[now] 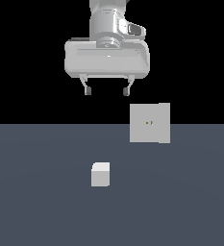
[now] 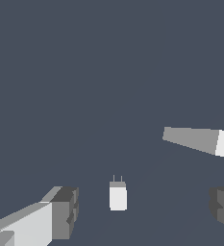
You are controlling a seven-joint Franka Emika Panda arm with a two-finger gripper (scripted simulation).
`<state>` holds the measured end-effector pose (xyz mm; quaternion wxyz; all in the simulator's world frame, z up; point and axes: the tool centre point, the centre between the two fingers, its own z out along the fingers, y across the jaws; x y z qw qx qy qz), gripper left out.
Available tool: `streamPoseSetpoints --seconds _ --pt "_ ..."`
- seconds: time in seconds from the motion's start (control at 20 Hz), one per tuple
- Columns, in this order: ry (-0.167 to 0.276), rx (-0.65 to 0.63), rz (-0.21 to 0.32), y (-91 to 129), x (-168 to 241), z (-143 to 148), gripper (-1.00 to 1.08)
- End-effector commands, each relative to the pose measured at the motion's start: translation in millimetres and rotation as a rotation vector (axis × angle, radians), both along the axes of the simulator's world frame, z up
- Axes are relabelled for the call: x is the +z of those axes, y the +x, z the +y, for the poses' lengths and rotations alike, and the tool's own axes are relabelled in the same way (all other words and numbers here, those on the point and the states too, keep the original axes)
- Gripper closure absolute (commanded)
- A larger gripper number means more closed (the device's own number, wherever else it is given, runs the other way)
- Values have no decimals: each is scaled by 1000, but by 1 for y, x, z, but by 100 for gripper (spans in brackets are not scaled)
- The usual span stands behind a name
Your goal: Plug the charger into the wall socket.
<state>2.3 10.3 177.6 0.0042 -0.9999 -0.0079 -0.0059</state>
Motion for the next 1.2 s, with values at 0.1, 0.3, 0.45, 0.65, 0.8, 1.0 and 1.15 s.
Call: streamPoseSetpoints --seconds 0.1,0.3,0.45,0.65,0.8,1.0,1.15 --pt "0 0 -1 0 0 0 -92" --pt "0 1 -8 -4 -3 0 -92" --pt "0 2 -18 -8 -8 1 -92" --pt "0 4 -37 -16 -16 1 -92" --pt "0 6 -56 -24 -25 2 -92" --pt "-1 9 -87 -37 -39 3 -92" --pt "-1 12 -112 -47 -51 4 -92"
